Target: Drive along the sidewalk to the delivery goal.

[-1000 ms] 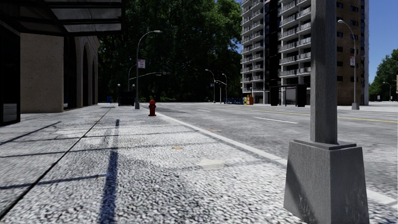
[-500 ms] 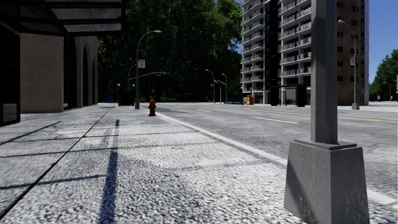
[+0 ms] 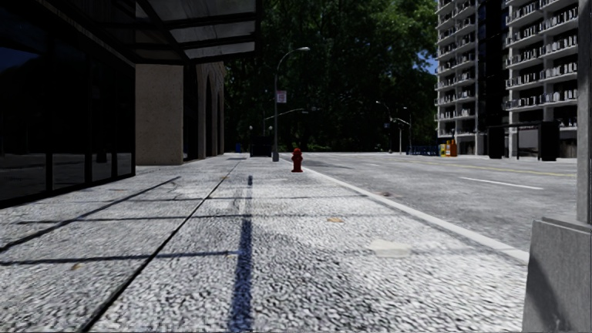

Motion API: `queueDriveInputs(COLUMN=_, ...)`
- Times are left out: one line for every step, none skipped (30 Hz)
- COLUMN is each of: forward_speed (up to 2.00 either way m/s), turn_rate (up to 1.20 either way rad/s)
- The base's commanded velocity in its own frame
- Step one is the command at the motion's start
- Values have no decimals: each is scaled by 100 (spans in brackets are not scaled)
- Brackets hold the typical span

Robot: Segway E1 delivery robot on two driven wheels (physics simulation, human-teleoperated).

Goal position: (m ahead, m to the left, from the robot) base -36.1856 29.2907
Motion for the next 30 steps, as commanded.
queueDriveInputs(forward_speed=0, turn_rate=120)
queueDriveInputs(forward_speed=0, turn_rate=120)
queueDriveInputs(forward_speed=0, turn_rate=120)
queueDriveInputs(forward_speed=0, turn_rate=120)
queueDriveInputs(forward_speed=0, turn_rate=120)
queueDriveInputs(forward_speed=0, turn_rate=0)
queueDriveInputs(forward_speed=0, turn_rate=0)
queueDriveInputs(forward_speed=0, turn_rate=0)
queueDriveInputs(forward_speed=69, turn_rate=0)
queueDriveInputs(forward_speed=69, turn_rate=0)
queueDriveInputs(forward_speed=99, turn_rate=0)
queueDriveInputs(forward_speed=142, turn_rate=0)
queueDriveInputs(forward_speed=173, turn_rate=0)
queueDriveInputs(forward_speed=200, turn_rate=0)
queueDriveInputs(forward_speed=200, turn_rate=0)
queueDriveInputs(forward_speed=200, turn_rate=0)
queueDriveInputs(forward_speed=200, turn_rate=0)
queueDriveInputs(forward_speed=200, turn_rate=0)
queueDriveInputs(forward_speed=200, turn_rate=0)
queueDriveInputs(forward_speed=200, turn_rate=0)
queueDriveInputs(forward_speed=200, turn_rate=0)
queueDriveInputs(forward_speed=200, turn_rate=0)
queueDriveInputs(forward_speed=200, turn_rate=0)
queueDriveInputs(forward_speed=200, turn_rate=0)
queueDriveInputs(forward_speed=200, turn_rate=0)
queueDriveInputs(forward_speed=200, turn_rate=0)
queueDriveInputs(forward_speed=200, turn_rate=0)
queueDriveInputs(forward_speed=200, turn_rate=0)
queueDriveInputs(forward_speed=200, turn_rate=0)
queueDriveInputs(forward_speed=200, turn_rate=0)
